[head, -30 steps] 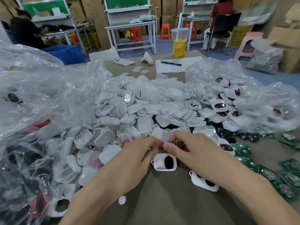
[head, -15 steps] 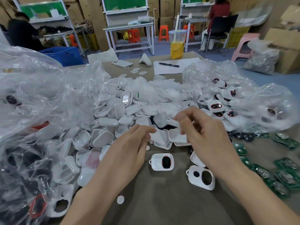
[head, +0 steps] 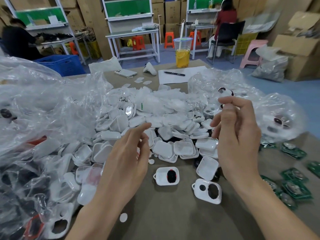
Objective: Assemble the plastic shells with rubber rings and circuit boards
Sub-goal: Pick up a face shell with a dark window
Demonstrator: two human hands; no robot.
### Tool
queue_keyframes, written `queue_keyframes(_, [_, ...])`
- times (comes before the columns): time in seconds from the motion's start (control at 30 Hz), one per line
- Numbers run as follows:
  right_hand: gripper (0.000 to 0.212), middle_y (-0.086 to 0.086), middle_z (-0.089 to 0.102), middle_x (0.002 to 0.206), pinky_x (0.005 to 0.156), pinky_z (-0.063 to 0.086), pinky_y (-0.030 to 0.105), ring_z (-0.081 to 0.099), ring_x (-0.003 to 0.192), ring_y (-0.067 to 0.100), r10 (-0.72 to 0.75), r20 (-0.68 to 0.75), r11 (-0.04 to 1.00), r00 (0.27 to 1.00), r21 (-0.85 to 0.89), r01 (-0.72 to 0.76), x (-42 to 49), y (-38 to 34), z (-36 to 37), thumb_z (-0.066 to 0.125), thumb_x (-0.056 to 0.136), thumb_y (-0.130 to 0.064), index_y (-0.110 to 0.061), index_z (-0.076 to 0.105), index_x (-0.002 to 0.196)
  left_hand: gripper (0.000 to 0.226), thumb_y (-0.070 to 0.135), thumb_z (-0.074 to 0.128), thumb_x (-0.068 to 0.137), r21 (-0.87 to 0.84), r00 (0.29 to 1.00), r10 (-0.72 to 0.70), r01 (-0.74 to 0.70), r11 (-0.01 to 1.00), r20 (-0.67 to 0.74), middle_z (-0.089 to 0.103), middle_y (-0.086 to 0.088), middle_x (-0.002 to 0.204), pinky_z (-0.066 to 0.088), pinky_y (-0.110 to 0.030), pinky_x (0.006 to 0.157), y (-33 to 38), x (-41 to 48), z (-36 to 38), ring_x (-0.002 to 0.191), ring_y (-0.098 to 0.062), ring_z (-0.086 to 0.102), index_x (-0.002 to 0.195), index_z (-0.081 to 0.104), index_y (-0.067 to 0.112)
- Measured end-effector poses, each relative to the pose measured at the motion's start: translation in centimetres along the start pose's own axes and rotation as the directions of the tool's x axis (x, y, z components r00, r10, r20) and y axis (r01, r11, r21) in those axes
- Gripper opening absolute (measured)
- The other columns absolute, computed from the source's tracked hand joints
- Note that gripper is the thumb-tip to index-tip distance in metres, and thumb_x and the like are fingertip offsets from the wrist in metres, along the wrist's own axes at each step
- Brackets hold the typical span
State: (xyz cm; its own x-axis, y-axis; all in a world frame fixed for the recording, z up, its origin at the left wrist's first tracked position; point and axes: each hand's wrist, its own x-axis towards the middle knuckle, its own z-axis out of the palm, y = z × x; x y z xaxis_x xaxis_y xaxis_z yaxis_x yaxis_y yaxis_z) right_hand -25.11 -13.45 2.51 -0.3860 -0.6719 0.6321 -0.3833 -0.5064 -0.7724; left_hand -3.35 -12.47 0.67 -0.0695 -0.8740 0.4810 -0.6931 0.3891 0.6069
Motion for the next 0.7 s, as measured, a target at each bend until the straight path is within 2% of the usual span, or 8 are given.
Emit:
queue_keyframes(0.2, [0.017,-0.01,0.064,0.075,0.054,0.048,0.041,0.057,0.058,0.019,-0.002,-0.016,0.999,1.0,-0.046,0.001,-0.1,0.0,-0.2,0.037,0.105,-0.037,-0.04,0.053,0.111,0.037,0.027,0.042,0.099,-0.007,0.999,-0.008,0.008,1.0,-0.035,0.056,0.027,0.11,0.048,-0.021,0.078,-0.4,0.0,0.0,0.106,-0.002,0.055,0.128,0.046,0.051])
queue_keyframes(0.33, [0.019,-0.014,0.063,0.077,0.057,0.049,0.043,0.059,0.06,0.014,0.005,0.026,0.988,1.0,-0.154,-0.001,-0.6,0.3,-0.5,0.035,0.104,-0.039,-0.038,0.052,0.112,0.037,0.027,0.041,0.098,0.003,0.999,0.002,-0.002,1.0,-0.049,0.056,0.029,0.108,0.047,-0.019,0.075,-0.4,0.1,0.1,0.105,0.001,0.055,0.125,0.046,0.051])
queue_keyframes(0.43, [0.02,-0.012,0.061,0.07,0.058,0.047,0.037,0.059,0.063,0.01,0.011,0.09,0.974,0.996,-0.225,0.009,-1.2,0.3,-0.5,0.034,0.102,-0.039,-0.04,0.052,0.109,0.038,0.024,0.041,0.096,0.016,0.998,0.025,-0.024,1.0,-0.065,0.057,0.027,0.104,0.05,-0.025,0.075,-0.4,0.1,0.1,0.101,-0.001,0.056,0.125,0.05,0.047])
queue_keyframes(0.53, [0.021,-0.016,0.061,0.07,0.058,0.041,0.026,0.058,0.067,0.005,0.064,0.227,0.94,0.972,-0.341,0.018,-2.2,0.0,-0.8,0.038,0.098,-0.038,-0.038,0.057,0.107,0.037,0.021,0.043,0.096,0.036,0.995,0.066,-0.063,0.997,-0.078,0.059,0.023,0.101,0.054,-0.032,0.073,-0.3,-0.1,-0.1,0.097,-0.003,0.055,0.126,0.055,0.038])
queue_keyframes(0.63, [0.016,-0.026,0.061,0.084,0.072,0.039,0.012,0.053,0.08,-0.001,0.075,0.307,0.899,0.949,-0.433,0.069,-3.9,-0.4,-1.4,0.05,0.099,-0.028,-0.034,0.063,0.105,0.036,0.016,0.047,0.097,0.058,0.988,0.119,-0.114,0.992,-0.094,0.059,0.02,0.1,0.053,-0.029,0.069,-0.1,-0.3,-0.1,0.093,-0.002,0.053,0.126,0.058,0.033])
queue_keyframes(0.67, [0.015,-0.025,0.062,0.09,0.079,0.039,0.014,0.051,0.084,-0.002,0.055,0.312,0.875,0.948,-0.472,0.105,-4.5,-0.5,-1.7,0.054,0.098,-0.023,-0.031,0.066,0.104,0.035,0.015,0.048,0.097,0.064,0.988,0.122,-0.116,0.991,-0.094,0.059,0.021,0.1,0.052,-0.029,0.069,0.0,-0.4,-0.1,0.093,-0.003,0.053,0.125,0.059,0.033])
queue_keyframes(0.7, [0.015,-0.022,0.064,0.095,0.084,0.041,0.021,0.051,0.087,-0.001,0.044,0.313,0.845,0.949,-0.518,0.131,-4.9,-0.5,-2.0,0.056,0.098,-0.021,-0.029,0.067,0.103,0.035,0.014,0.05,0.097,0.068,0.988,0.124,-0.118,0.991,-0.092,0.059,0.021,0.1,0.052,-0.029,0.069,0.0,-0.4,0.0,0.092,-0.005,0.054,0.125,0.059,0.032])
